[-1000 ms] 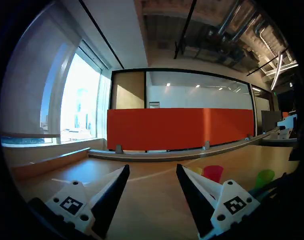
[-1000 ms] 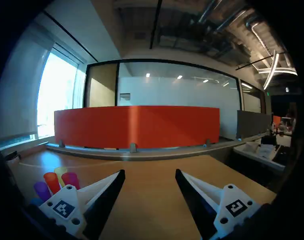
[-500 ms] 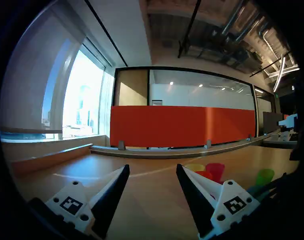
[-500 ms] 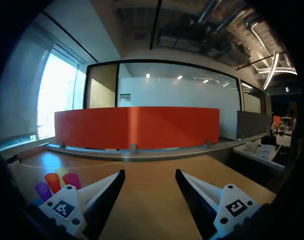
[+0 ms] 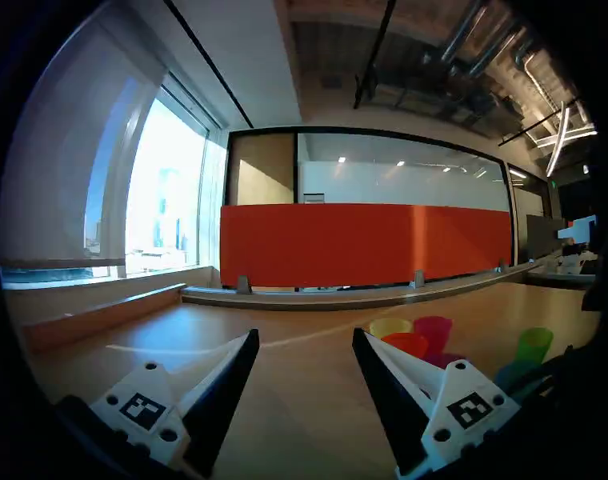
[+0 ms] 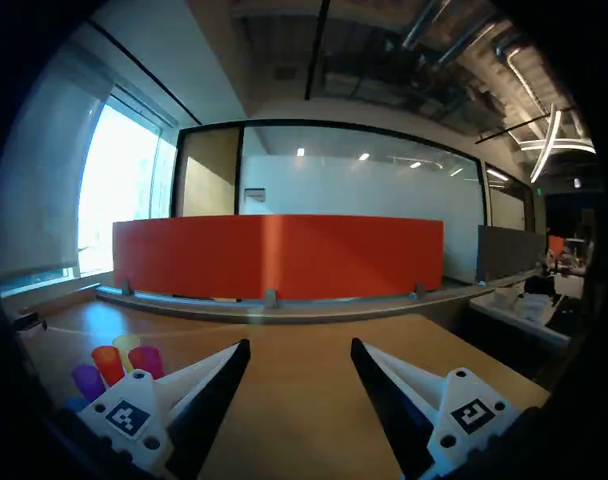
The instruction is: Pour water
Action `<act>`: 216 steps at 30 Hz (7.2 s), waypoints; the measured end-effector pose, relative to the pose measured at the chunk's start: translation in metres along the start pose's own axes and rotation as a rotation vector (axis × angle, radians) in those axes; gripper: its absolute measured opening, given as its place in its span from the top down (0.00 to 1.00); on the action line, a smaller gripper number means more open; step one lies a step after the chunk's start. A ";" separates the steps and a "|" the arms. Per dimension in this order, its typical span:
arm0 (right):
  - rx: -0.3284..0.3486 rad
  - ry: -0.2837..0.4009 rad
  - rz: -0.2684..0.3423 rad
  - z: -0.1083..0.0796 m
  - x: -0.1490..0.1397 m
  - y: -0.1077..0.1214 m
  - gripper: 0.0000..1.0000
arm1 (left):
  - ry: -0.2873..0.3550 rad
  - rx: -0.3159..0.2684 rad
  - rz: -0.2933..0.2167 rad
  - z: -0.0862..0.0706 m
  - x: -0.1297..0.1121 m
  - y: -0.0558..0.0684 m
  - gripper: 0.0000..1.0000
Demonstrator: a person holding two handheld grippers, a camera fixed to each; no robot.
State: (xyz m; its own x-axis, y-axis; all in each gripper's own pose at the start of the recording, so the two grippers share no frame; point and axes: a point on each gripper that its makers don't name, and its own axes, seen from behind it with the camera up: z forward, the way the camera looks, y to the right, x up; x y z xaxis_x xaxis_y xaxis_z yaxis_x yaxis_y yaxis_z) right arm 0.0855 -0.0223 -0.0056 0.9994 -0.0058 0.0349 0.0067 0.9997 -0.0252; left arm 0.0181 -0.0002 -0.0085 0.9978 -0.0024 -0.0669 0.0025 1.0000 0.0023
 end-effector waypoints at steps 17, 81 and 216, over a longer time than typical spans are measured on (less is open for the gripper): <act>0.009 -0.001 -0.004 -0.001 -0.001 -0.001 0.03 | -0.063 -0.004 0.001 0.005 -0.016 0.001 0.14; 0.040 0.037 0.002 0.016 -0.081 0.017 0.01 | -0.067 -0.021 0.002 0.008 -0.018 0.005 0.14; 0.038 0.034 0.005 0.008 -0.085 0.019 0.01 | -0.067 -0.020 0.001 0.008 -0.016 0.005 0.14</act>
State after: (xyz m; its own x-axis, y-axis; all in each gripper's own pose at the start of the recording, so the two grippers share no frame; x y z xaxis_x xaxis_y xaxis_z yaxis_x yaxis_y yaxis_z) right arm 0.0001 -0.0022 -0.0013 1.0000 -0.0006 0.0006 0.0006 0.9999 0.0127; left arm 0.0022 0.0050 0.0010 1.0000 -0.0013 -0.0001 0.0013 0.9998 -0.0180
